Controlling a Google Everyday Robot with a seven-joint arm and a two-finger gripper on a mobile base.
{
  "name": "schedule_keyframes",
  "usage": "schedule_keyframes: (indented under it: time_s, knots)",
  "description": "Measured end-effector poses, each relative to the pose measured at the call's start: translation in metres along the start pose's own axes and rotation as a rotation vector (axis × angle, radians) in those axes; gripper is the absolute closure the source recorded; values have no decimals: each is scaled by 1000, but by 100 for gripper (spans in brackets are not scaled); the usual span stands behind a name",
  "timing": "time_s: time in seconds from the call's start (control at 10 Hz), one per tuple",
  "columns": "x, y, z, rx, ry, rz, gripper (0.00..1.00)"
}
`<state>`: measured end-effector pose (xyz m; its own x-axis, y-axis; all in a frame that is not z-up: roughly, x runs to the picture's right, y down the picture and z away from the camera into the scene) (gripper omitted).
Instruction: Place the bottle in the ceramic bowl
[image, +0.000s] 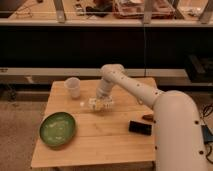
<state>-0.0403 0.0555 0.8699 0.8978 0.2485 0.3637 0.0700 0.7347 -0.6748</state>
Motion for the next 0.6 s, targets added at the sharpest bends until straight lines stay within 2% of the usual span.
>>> schedule_keyframes:
  time_s: [0.1,0.3,0.4,0.5,0.6]
  knots:
    - [-6,-4,-27,35,-38,-9,98]
    - [-21,-2,-86,106,-116,-50,100]
    - [-46,9,-120,140,-174,-123,100]
    - [-63,17,-133,151,-202,-170,100]
    - [-90,30,-150,155,-254,-242,100]
